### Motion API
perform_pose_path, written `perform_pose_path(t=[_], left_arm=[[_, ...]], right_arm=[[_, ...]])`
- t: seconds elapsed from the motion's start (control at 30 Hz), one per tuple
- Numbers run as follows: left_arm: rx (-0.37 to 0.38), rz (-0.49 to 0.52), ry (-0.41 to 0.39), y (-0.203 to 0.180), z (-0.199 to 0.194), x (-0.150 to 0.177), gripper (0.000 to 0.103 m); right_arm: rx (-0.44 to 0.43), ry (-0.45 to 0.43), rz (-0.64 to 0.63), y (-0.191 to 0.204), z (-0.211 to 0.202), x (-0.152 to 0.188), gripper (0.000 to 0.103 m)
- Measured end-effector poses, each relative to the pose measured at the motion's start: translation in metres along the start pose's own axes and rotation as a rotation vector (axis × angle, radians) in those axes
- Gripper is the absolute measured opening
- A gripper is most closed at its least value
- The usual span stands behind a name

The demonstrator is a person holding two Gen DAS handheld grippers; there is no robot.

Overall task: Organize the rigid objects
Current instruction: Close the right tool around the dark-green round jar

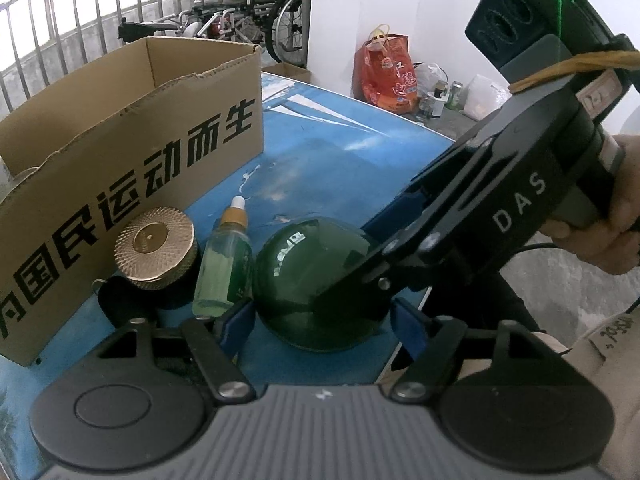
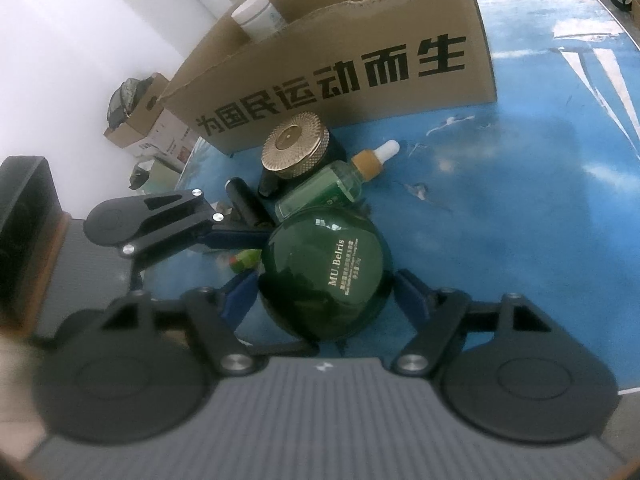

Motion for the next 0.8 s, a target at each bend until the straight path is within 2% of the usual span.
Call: perform_pose_path(t=[0.8], left_arm=[[-0.003, -0.010, -0.017, 0.0018, -0.0078, -0.0032, 0.076]], right_arm=[[0.002, -0.034, 0.004, 0.0068, -0.0048, 0.0009, 0.075]])
Point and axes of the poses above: each gripper's, at about its wrist camera, not at the fingertips, and z roughly the way its jaws point, y to its left, x to its underside, the point moved 5 cm from there along z, roughly the way its jaws point, and after that the axes turned 7 degrees about -z, right-handed, at the moved point
